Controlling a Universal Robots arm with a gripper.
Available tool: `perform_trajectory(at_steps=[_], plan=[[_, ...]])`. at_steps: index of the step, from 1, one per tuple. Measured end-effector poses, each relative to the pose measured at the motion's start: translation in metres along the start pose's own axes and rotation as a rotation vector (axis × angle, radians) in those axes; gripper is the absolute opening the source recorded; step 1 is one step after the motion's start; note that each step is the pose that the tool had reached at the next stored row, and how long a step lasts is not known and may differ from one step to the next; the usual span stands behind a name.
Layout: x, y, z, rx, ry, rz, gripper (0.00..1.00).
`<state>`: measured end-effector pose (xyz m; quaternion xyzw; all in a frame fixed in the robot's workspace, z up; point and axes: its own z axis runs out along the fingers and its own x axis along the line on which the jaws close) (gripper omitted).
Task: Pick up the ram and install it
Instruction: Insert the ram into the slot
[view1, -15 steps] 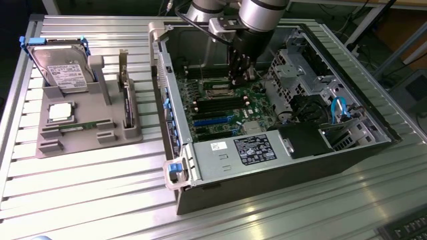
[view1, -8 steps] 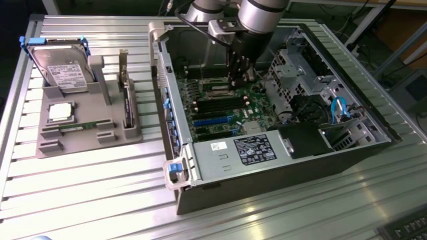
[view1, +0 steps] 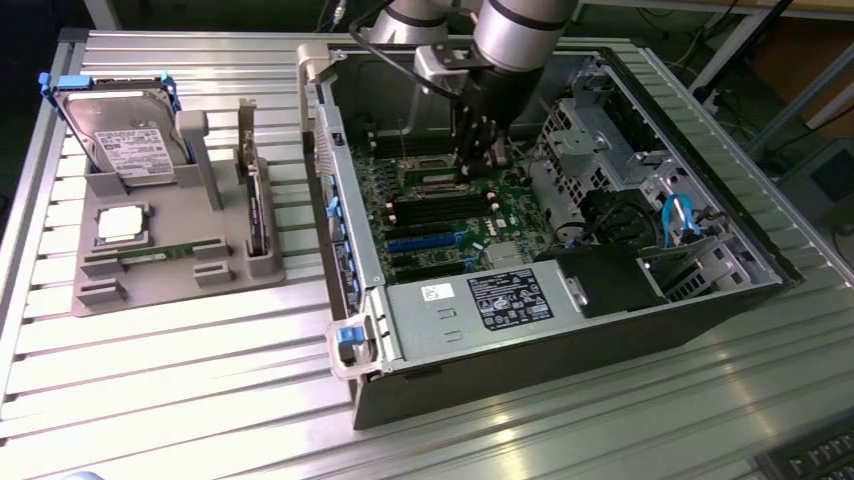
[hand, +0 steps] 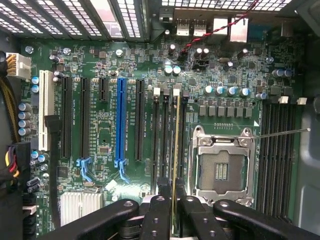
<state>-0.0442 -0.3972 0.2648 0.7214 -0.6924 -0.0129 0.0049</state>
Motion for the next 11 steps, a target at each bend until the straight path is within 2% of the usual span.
perform_trajectory(at_steps=[11], plan=[[0.0016,0.0005,0.0048,0.0000,0.0003,-0.005,0.14]])
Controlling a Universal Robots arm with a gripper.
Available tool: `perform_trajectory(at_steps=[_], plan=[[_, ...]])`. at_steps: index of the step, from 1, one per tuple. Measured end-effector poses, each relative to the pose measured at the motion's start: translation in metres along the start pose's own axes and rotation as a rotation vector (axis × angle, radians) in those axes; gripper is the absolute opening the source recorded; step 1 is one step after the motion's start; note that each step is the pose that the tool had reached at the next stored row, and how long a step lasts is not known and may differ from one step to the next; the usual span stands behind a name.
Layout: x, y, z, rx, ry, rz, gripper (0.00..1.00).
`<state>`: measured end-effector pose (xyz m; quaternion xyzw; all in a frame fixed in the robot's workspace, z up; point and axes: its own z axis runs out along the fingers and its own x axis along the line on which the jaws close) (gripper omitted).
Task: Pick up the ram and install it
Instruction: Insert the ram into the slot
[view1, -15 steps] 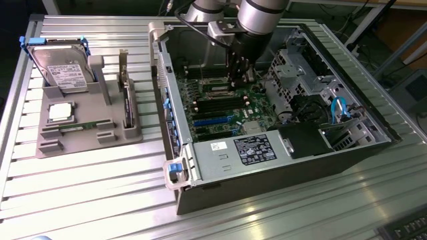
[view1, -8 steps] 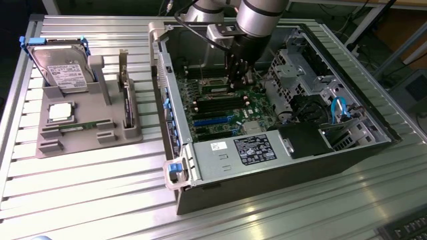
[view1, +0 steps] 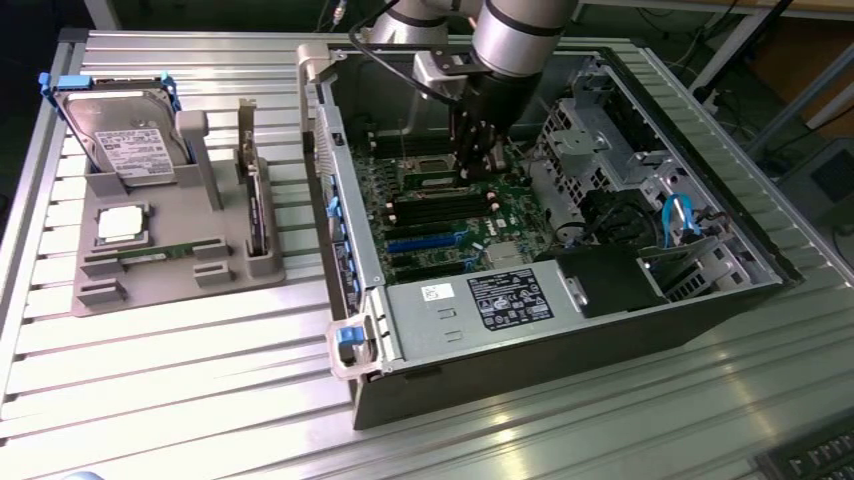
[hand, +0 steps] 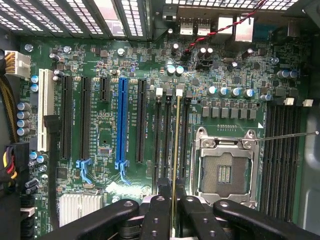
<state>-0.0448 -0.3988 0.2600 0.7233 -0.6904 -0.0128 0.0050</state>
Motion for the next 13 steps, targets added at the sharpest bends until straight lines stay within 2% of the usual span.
perform_trajectory(at_steps=[9,13], plan=[[0.0000,-0.0001,0.0027,0.0001,-0.0001,0.000,0.14],[0.0010,-0.0001,0.0072,0.0000,0.0002,0.000,0.14]])
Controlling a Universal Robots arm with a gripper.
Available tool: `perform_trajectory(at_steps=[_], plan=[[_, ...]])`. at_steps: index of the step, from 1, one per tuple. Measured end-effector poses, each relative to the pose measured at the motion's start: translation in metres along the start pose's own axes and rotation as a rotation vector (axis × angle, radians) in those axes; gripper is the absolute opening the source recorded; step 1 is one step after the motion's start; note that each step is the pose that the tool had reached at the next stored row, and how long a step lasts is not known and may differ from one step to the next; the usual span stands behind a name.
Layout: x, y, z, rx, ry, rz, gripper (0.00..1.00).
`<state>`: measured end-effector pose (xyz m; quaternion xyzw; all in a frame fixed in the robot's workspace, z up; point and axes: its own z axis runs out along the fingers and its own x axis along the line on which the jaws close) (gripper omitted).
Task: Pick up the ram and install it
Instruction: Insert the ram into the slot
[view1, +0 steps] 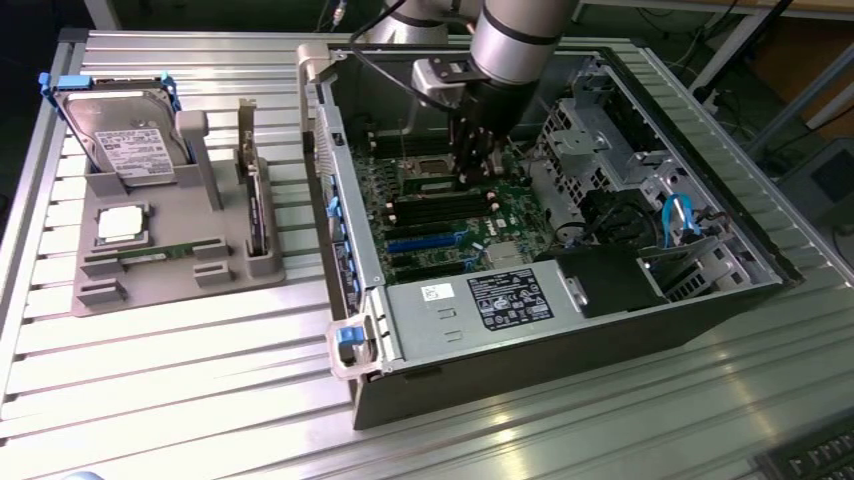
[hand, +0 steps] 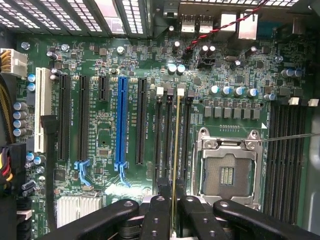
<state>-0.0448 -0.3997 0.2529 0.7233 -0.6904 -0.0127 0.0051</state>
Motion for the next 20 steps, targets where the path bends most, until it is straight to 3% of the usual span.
perform_trajectory(at_steps=[20], plan=[[0.004,-0.0001,0.0125,0.0000,0.0001,0.000,0.14]])
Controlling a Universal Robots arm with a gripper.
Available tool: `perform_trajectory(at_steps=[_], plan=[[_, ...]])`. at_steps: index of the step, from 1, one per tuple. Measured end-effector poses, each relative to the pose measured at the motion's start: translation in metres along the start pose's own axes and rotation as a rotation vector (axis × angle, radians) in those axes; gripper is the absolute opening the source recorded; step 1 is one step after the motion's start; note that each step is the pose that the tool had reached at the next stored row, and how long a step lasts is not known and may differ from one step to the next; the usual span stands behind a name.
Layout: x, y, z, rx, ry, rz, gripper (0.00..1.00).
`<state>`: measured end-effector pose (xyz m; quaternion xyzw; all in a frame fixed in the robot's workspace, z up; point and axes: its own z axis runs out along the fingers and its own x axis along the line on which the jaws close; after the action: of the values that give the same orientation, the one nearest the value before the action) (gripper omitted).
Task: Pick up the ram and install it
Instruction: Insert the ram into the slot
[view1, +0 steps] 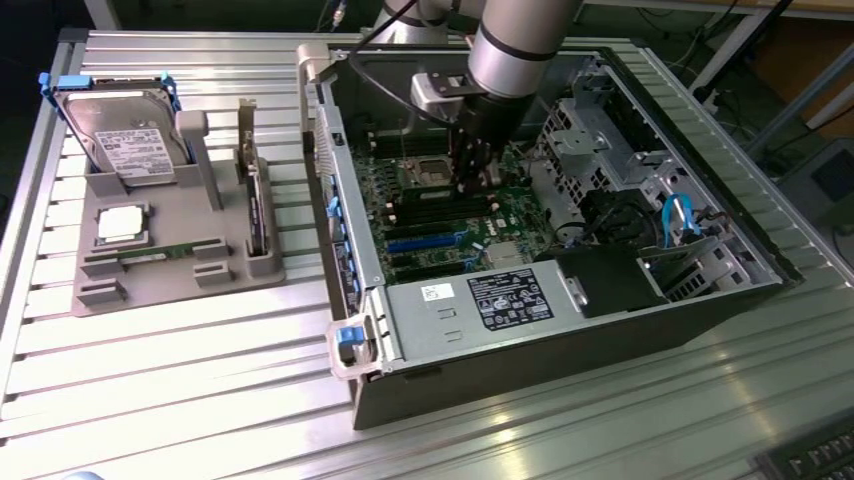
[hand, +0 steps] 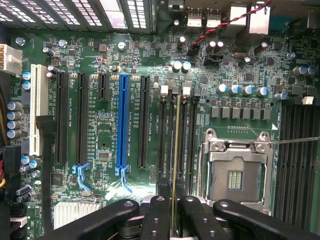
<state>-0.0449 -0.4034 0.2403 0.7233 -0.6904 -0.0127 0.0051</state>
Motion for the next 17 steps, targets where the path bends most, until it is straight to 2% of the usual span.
perform_trajectory(at_steps=[3,4,17], plan=[[0.0006,0.0000,0.0019,0.0000,0.0000,0.000,0.14],[0.0026,-0.0001,0.0063,0.0000,0.0000,0.000,0.14],[0.0053,0.0000,0.0081,0.0000,0.0000,0.000,0.14]])
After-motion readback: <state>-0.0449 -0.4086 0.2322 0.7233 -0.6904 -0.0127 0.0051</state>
